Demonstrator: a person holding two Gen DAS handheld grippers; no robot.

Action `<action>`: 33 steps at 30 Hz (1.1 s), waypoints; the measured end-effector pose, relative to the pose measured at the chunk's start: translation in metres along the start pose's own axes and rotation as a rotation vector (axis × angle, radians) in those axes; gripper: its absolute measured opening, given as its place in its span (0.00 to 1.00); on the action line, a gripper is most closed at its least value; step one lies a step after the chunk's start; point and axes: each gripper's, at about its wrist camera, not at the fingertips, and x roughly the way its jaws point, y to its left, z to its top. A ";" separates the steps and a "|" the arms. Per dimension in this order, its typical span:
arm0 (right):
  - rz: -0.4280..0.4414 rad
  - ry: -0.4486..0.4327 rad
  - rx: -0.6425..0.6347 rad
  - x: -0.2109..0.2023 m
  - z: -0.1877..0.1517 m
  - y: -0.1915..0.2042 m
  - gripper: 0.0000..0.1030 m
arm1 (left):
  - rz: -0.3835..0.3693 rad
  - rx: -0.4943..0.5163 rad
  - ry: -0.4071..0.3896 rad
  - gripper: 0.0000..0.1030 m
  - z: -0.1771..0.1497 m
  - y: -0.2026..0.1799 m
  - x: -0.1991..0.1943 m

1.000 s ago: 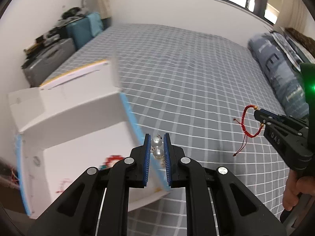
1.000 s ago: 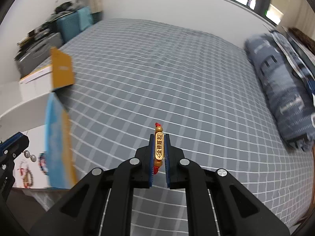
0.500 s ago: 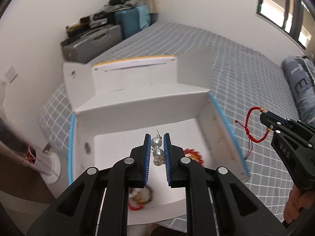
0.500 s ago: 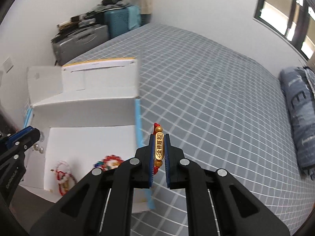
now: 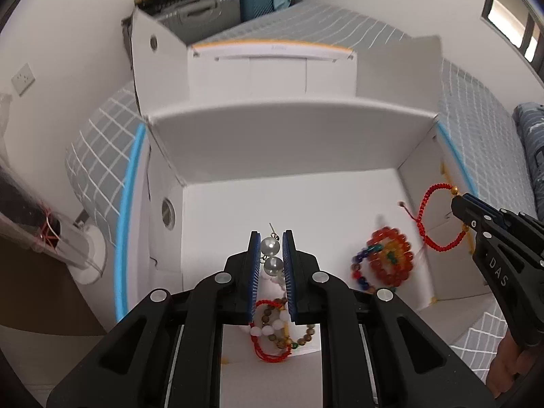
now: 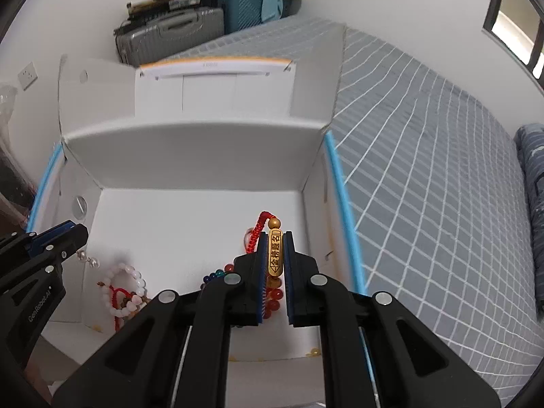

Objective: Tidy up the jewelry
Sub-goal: 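Open left tool releasing pearls while right tool drops red charm bracelet, then pull both tools back from the box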

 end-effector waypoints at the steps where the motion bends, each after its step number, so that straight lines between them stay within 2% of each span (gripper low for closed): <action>1: 0.001 0.010 -0.002 0.006 -0.002 0.002 0.08 | 0.002 -0.001 0.008 0.12 -0.001 0.000 0.004; 9: -0.006 0.089 -0.007 0.039 -0.014 0.004 0.08 | 0.027 -0.001 0.063 0.13 -0.009 0.005 0.034; 19: 0.031 0.100 0.010 0.043 -0.018 0.000 0.10 | 0.062 -0.002 0.035 0.15 -0.011 0.003 0.032; 20: 0.034 0.099 0.009 0.043 -0.017 0.000 0.17 | 0.077 0.000 0.028 0.21 -0.015 0.001 0.027; 21: 0.039 0.093 0.008 0.042 -0.017 -0.001 0.20 | 0.083 -0.004 0.025 0.31 -0.016 0.000 0.025; 24: 0.050 0.059 0.007 0.030 -0.017 -0.003 0.32 | 0.082 -0.025 -0.016 0.45 -0.020 0.002 0.009; 25: 0.058 0.046 0.014 0.024 -0.017 -0.004 0.39 | 0.078 -0.031 -0.033 0.50 -0.021 0.003 0.002; 26: 0.067 0.022 0.027 0.016 -0.016 -0.008 0.46 | 0.072 -0.040 -0.043 0.59 -0.023 0.004 -0.003; 28: 0.075 -0.017 0.041 0.002 -0.015 -0.012 0.55 | 0.076 -0.061 -0.085 0.67 -0.029 0.008 -0.019; 29: 0.082 -0.047 0.051 -0.009 -0.016 -0.016 0.64 | 0.075 -0.066 -0.105 0.76 -0.031 0.009 -0.026; 30: 0.096 -0.065 0.060 -0.017 -0.018 -0.019 0.69 | 0.069 -0.080 -0.129 0.86 -0.037 0.011 -0.034; 32: 0.122 -0.093 0.073 -0.031 -0.023 -0.023 0.82 | 0.061 -0.101 -0.164 0.88 -0.049 0.013 -0.045; 33: 0.117 -0.115 0.073 -0.039 -0.027 -0.025 0.84 | 0.063 -0.105 -0.178 0.88 -0.056 0.014 -0.050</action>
